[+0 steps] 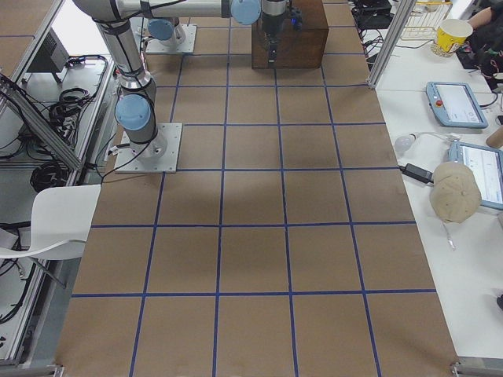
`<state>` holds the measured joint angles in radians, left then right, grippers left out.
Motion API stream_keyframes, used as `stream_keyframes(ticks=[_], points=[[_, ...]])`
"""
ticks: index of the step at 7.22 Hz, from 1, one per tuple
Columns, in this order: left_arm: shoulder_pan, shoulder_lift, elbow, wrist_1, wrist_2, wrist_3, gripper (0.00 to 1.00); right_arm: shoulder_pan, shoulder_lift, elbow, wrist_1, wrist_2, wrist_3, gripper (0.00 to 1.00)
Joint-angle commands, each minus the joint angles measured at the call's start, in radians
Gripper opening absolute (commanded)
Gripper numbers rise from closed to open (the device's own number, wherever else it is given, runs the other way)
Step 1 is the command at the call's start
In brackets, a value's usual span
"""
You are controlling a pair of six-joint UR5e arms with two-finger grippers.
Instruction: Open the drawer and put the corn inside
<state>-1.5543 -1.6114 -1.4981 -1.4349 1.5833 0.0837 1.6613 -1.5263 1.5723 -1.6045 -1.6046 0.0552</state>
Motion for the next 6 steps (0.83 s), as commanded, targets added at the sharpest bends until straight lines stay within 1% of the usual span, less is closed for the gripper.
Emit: stream_keyframes(ticks=[1,3,4,5,6], points=[[-0.015,-0.012,0.005,-0.040,-0.005,-0.009,1.00,0.000,0.000,0.000,0.000,0.000,0.000,1.00],[-0.009,-0.005,0.024,-0.062,-0.005,-0.010,1.00,0.000,0.000,0.000,0.000,0.000,0.000,1.00],[-0.009,-0.007,0.030,-0.094,-0.006,-0.066,1.00,0.000,0.000,0.000,0.000,0.000,0.000,1.00],[-0.007,-0.007,0.036,-0.095,-0.020,-0.070,1.00,0.000,0.000,0.000,0.000,0.000,0.000,1.00],[-0.007,-0.008,0.038,-0.098,-0.010,-0.062,1.00,0.000,0.000,0.000,0.000,0.000,0.000,1.00]])
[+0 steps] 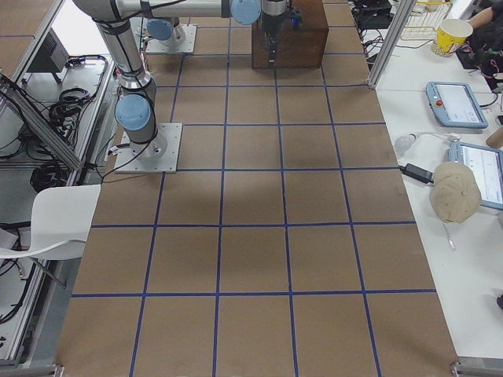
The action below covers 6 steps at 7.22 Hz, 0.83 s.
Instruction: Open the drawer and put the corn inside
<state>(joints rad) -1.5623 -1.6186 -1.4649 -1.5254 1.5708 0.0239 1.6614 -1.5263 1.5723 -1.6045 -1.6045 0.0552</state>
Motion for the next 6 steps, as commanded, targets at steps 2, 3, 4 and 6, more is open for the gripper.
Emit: stream_keyframes(ticks=[2,3,4,6], points=[[-0.008,0.034,-0.017,-0.013,0.003,0.001,1.00,0.000,0.000,0.000,0.000,0.000,0.000,1.00],[-0.002,0.036,-0.028,0.004,-0.006,0.002,1.00,0.000,0.000,0.000,0.000,0.000,0.000,1.00],[-0.002,0.034,-0.031,0.029,-0.005,-0.004,1.00,0.000,0.000,0.000,0.000,0.000,0.000,1.00],[-0.002,0.031,-0.028,0.015,0.006,-0.011,1.00,0.000,0.000,0.000,0.000,0.000,0.000,1.00]])
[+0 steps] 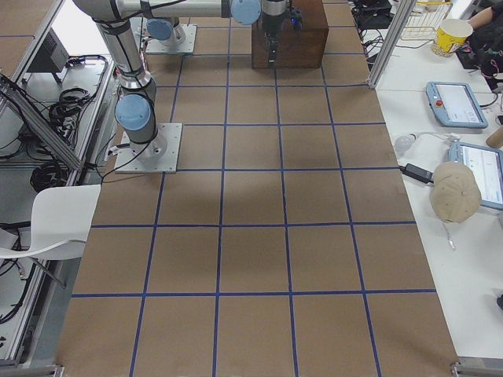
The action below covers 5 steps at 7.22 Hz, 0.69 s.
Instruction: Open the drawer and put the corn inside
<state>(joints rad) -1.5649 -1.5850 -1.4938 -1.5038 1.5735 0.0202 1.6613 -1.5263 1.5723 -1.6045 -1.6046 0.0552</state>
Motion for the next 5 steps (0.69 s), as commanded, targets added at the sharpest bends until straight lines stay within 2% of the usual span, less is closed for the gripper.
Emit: stream_keyframes(ticks=[1,5], points=[[0.000,-0.012,0.013,-0.045,0.003,-0.011,1.00,0.000,0.000,0.000,0.000,0.000,0.000,1.00],[0.002,-0.026,0.046,-0.099,0.006,-0.011,1.00,0.000,0.000,0.000,0.000,0.000,0.000,1.00]])
